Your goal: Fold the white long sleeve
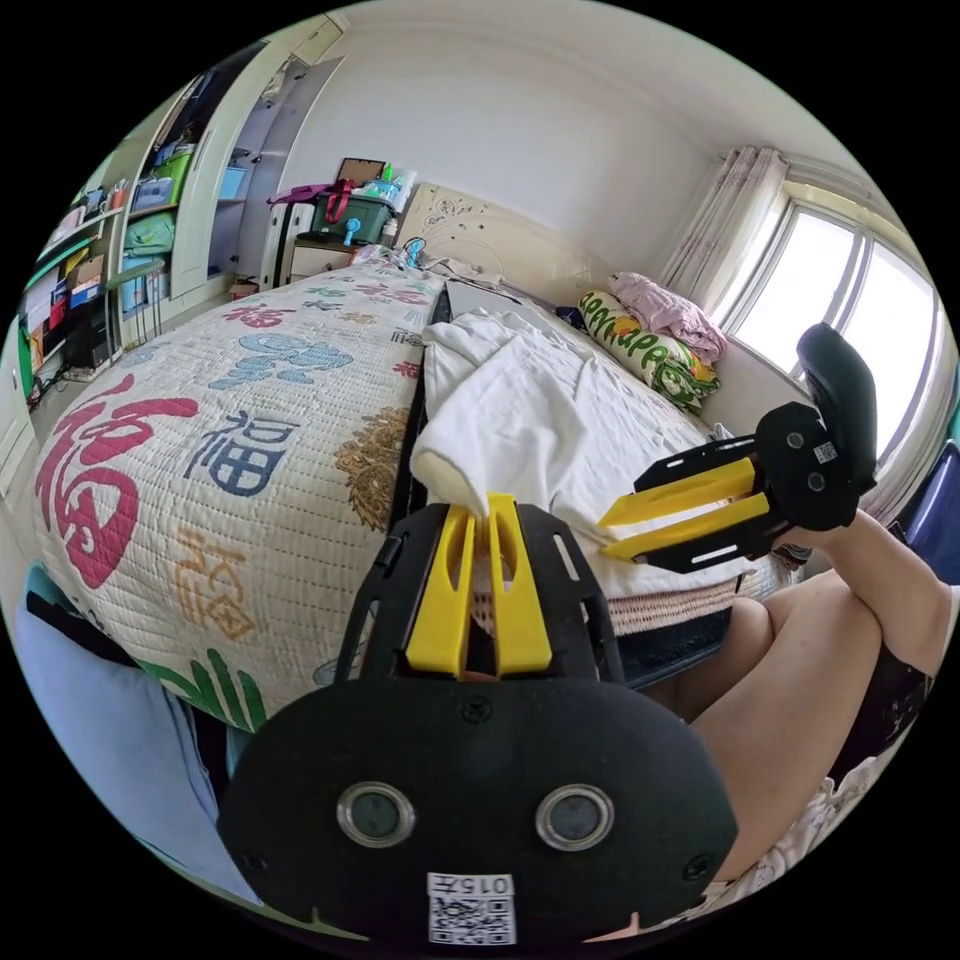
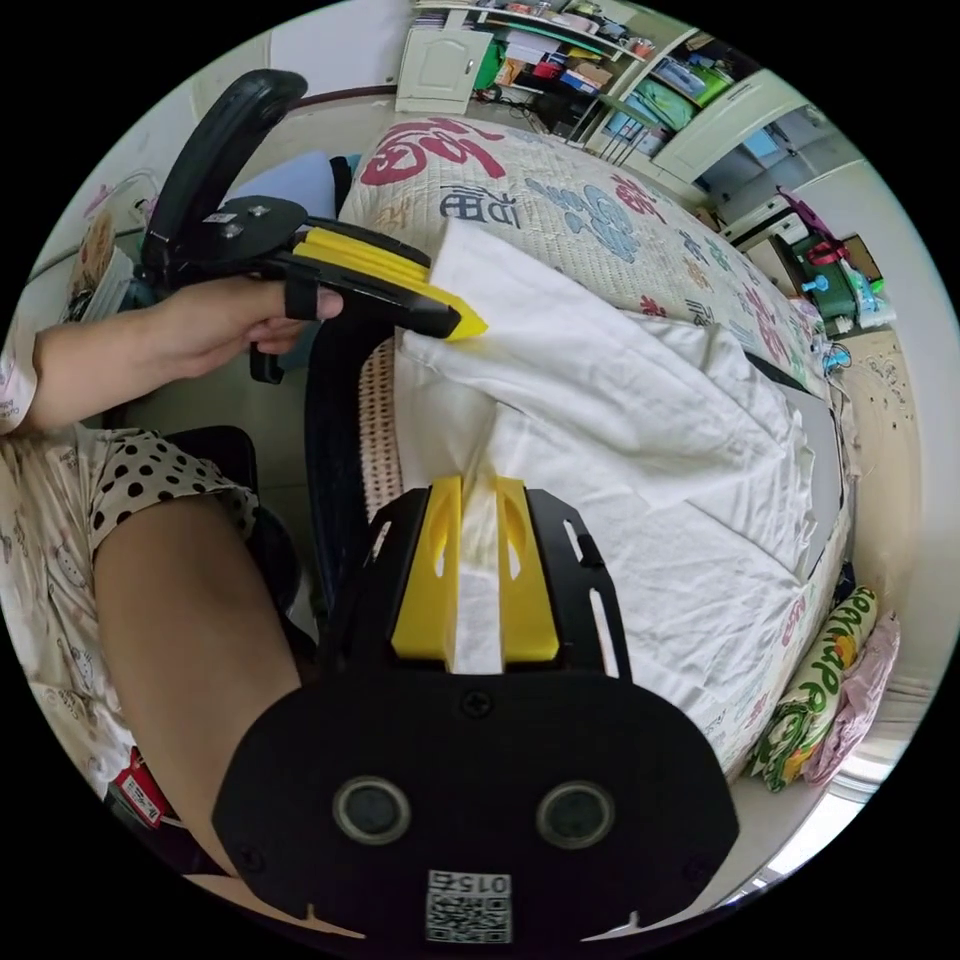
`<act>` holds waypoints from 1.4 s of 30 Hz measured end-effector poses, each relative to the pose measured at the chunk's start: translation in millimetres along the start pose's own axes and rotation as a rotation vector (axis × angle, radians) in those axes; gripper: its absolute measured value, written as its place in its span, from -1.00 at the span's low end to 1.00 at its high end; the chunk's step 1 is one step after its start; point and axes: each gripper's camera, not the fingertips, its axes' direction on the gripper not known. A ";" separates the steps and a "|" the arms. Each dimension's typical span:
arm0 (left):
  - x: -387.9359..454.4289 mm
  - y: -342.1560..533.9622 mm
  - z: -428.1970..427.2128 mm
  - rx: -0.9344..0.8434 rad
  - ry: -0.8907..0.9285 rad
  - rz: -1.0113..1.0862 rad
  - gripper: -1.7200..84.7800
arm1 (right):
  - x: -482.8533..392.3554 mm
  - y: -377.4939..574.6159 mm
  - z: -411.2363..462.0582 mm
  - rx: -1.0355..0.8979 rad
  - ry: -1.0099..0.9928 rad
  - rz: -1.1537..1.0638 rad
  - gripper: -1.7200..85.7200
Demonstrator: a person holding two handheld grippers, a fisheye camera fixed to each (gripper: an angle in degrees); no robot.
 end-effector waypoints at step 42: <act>54.3 -24.1 -76.1 -0.042 -0.125 -0.054 -0.65 | 435.4 -96.9 -615.4 0.429 -0.532 1.329 -0.76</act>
